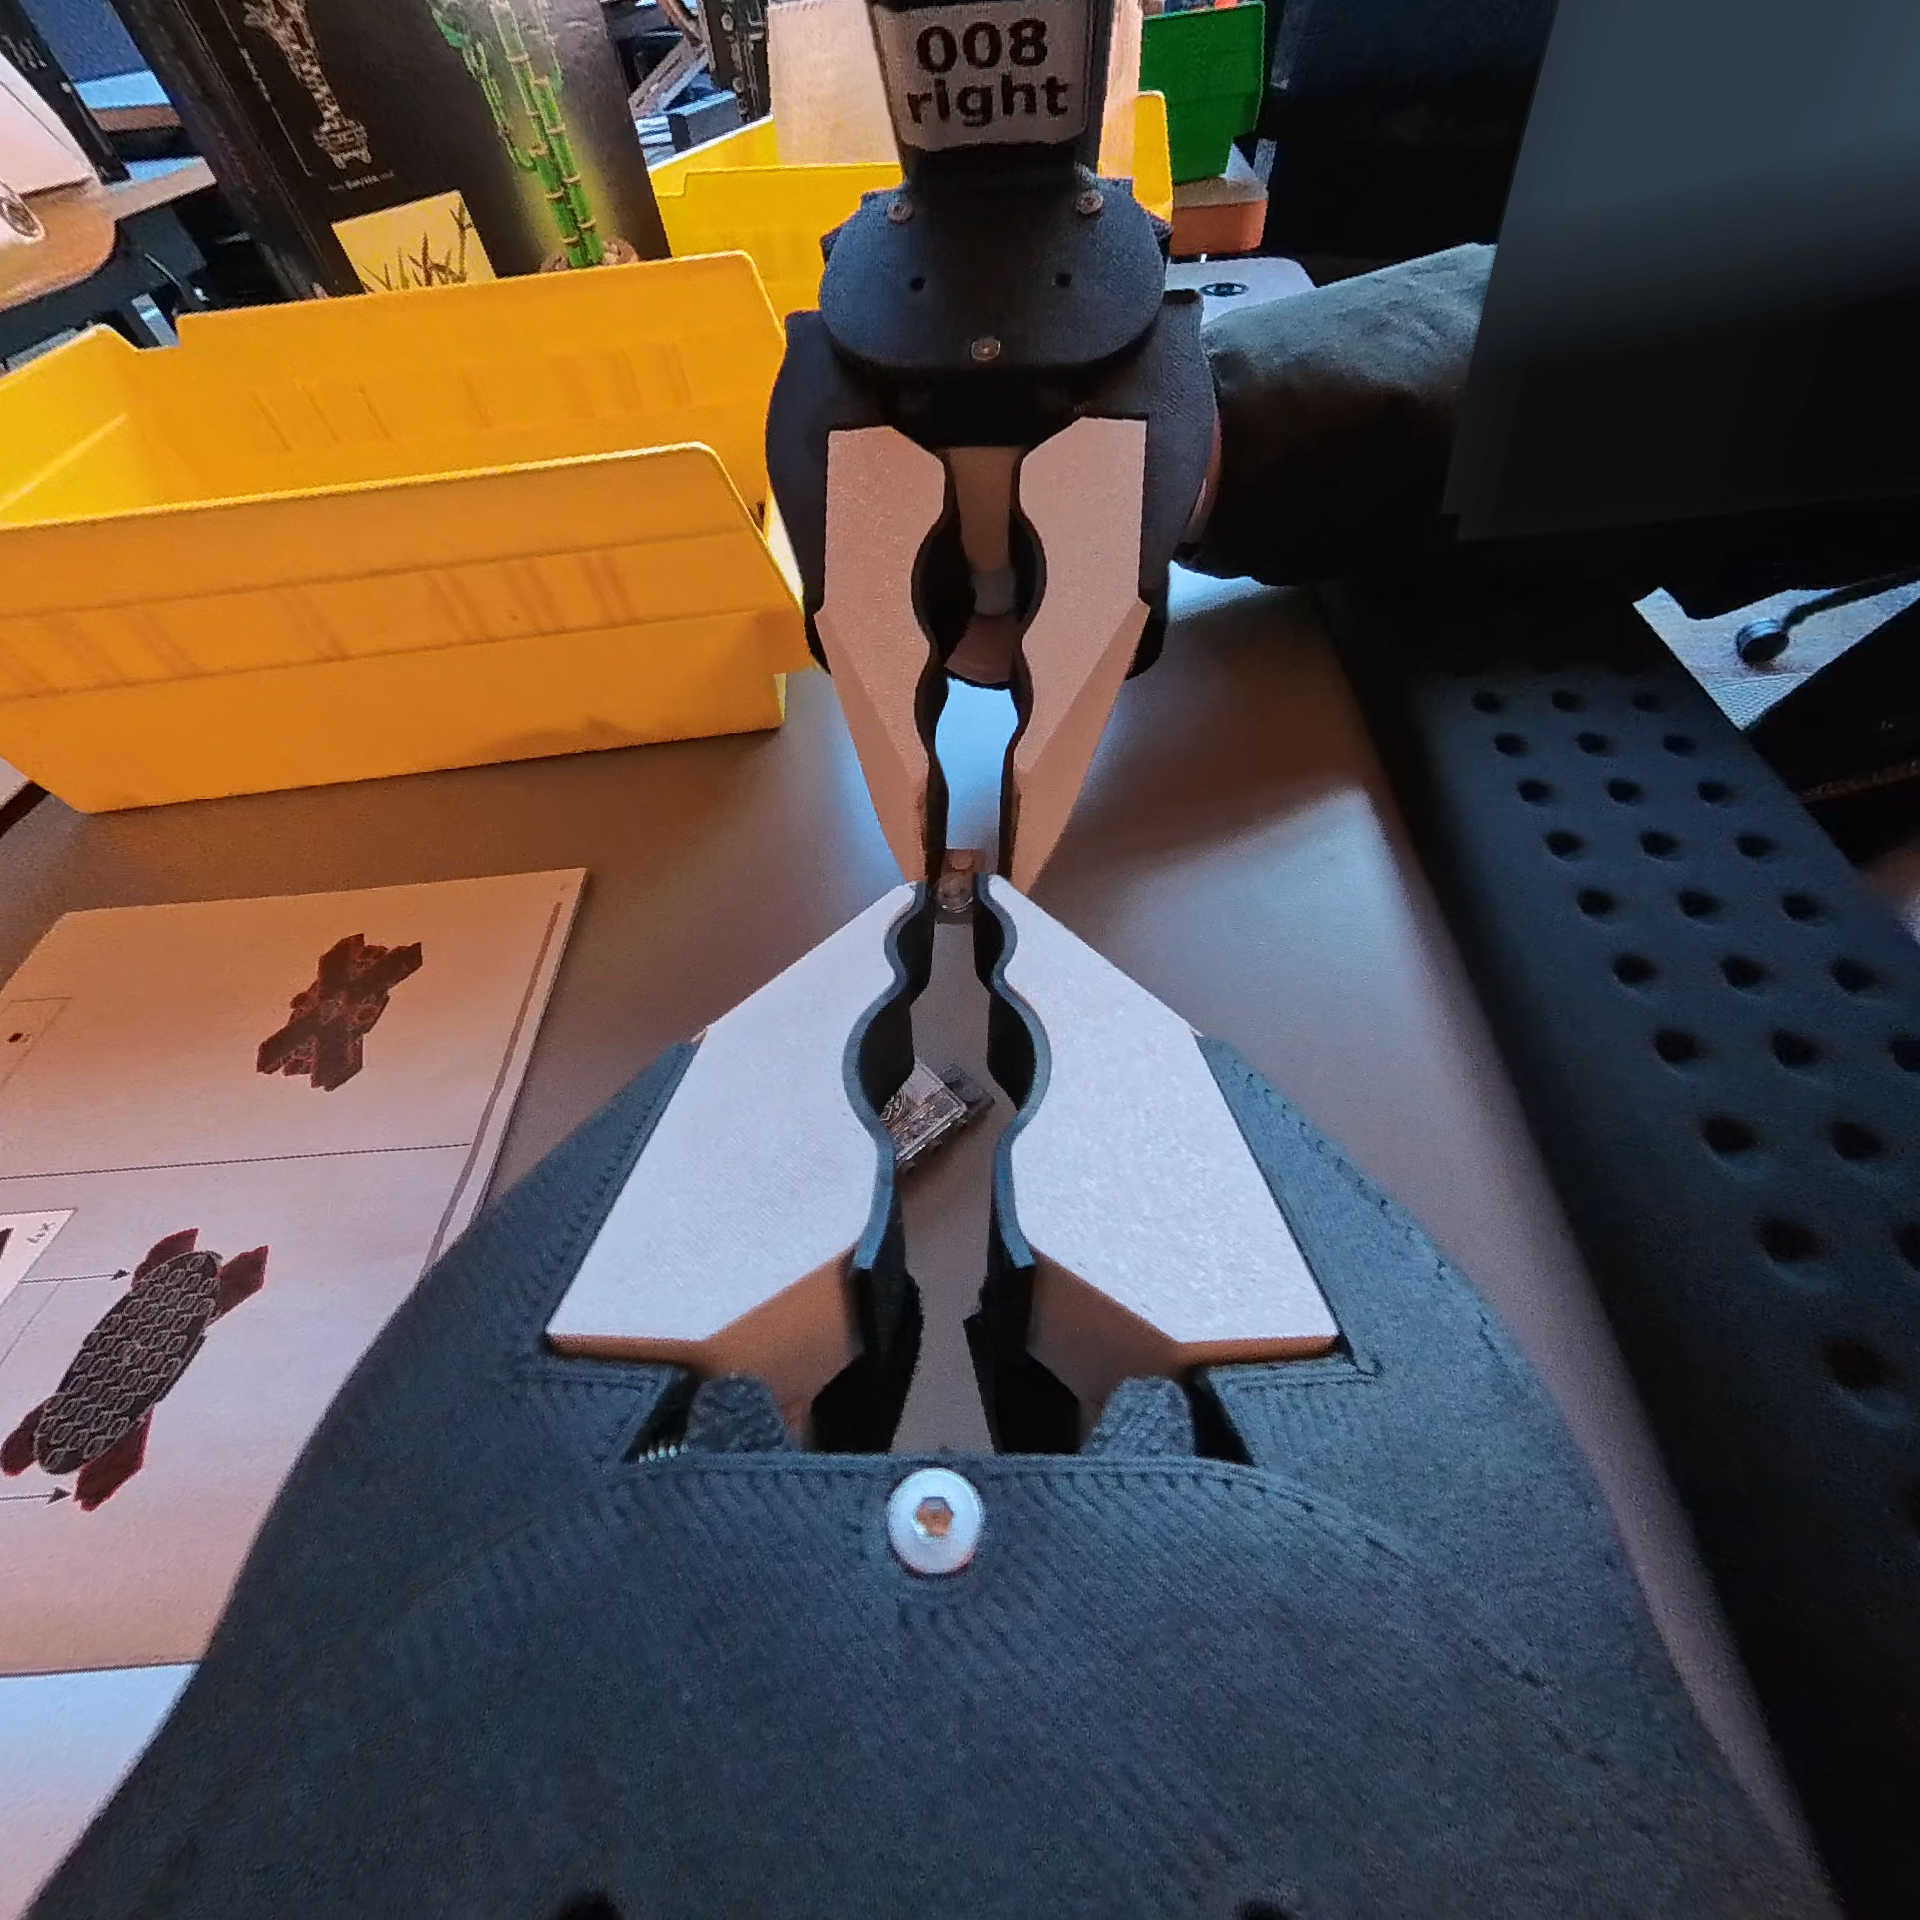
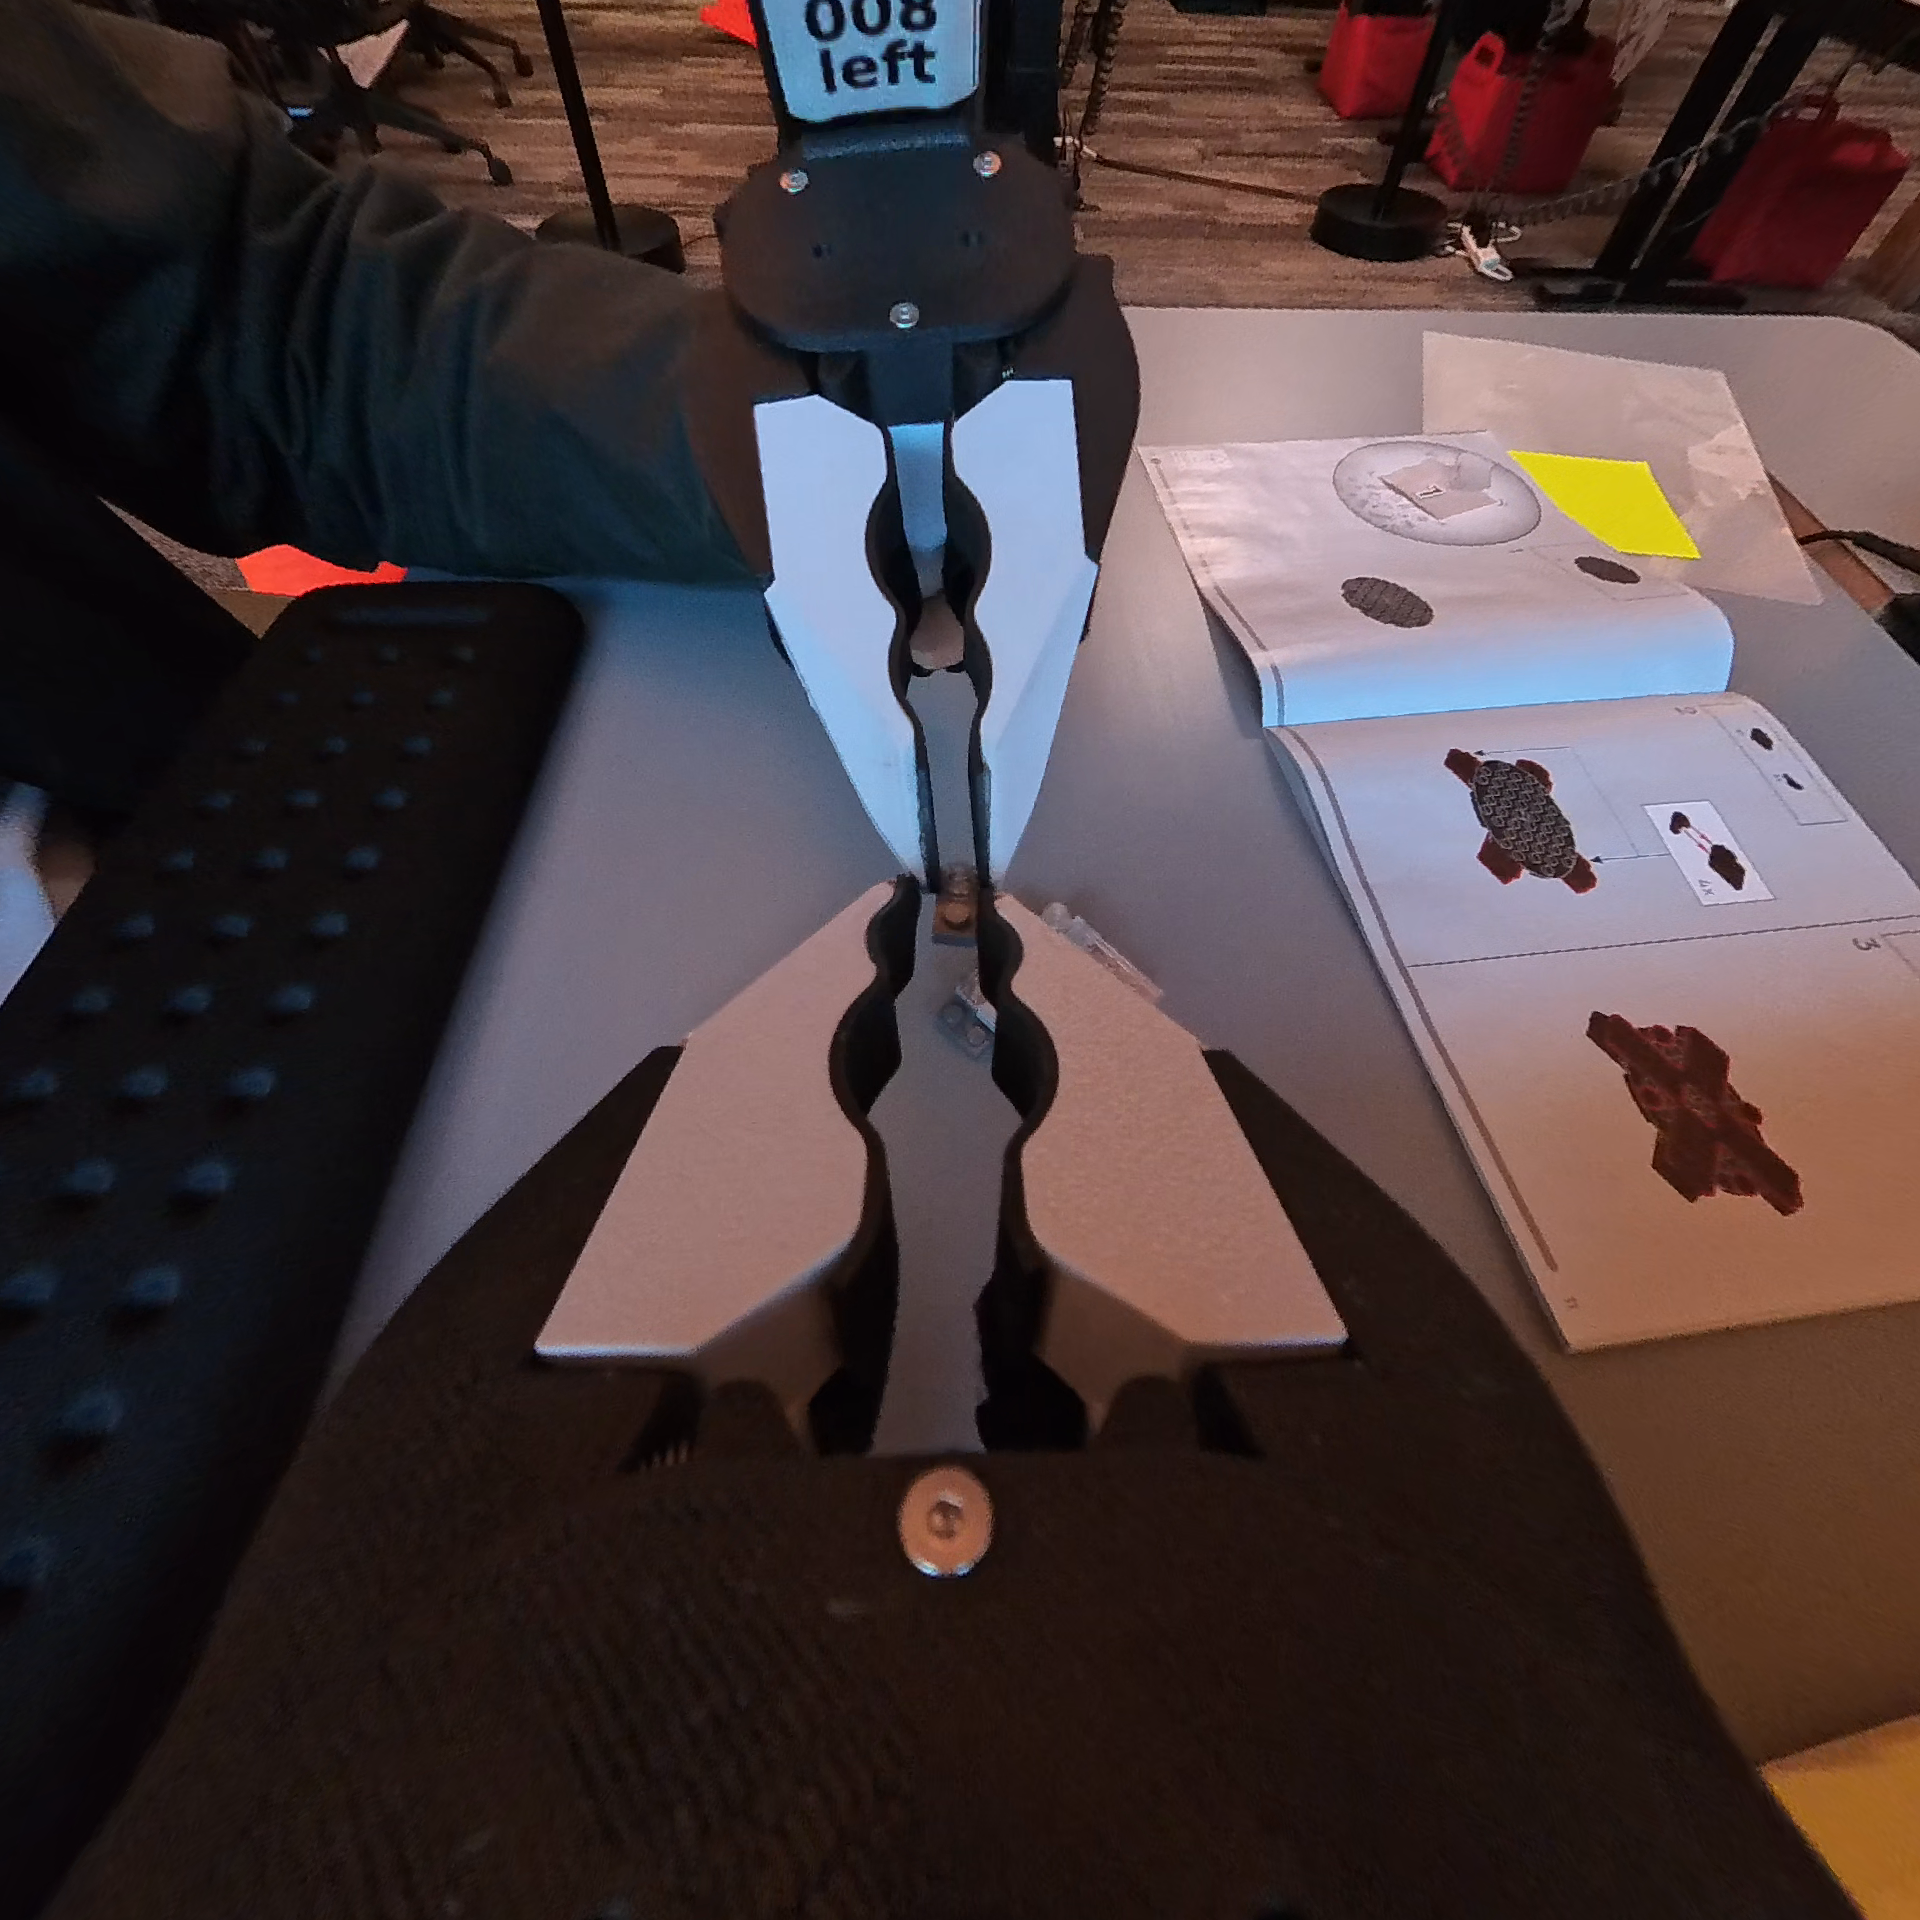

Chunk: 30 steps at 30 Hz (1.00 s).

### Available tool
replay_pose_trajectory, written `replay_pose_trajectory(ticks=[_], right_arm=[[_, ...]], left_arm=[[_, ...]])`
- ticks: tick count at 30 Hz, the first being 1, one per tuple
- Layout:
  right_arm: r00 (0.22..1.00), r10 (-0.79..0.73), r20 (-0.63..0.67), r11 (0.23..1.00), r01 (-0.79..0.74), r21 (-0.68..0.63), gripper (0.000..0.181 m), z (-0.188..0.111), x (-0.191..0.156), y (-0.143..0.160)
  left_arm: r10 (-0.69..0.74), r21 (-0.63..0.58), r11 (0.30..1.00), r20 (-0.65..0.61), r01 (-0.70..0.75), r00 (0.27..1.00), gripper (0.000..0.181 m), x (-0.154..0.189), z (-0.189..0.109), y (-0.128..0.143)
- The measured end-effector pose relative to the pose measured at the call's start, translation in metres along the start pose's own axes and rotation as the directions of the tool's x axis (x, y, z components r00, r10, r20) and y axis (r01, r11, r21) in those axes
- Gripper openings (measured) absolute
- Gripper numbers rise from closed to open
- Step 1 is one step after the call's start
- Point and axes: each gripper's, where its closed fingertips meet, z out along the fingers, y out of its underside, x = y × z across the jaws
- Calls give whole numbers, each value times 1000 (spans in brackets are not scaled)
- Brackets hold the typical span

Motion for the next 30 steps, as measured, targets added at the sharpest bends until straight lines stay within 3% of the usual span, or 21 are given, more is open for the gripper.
replay_pose_trajectory(ticks=[12, 17, 23, 30], right_arm=[[985, -160, -66, 985, 155, -80, 8, 3, 1, 6], [915, -377, -144, 916, 346, -202, 7, 6, 6, 16], [868, -453, -204, 883, 405, -238, 7, 4, 12, 11], [881, -434, -187, 883, 375, -282, 7, 7, 13, 20]], left_arm=[[32, -28, 999, 20, -32, 999, 6, 0, 1, 6], [-22, -71, 997, -6, 21, 1000, 16, 1, 5, 15], [-25, -73, 997, 52, 29, 998, 10, -8, 4, 15], [159, -148, 979, 117, -141, 980, 10, -7, 8, 21]])
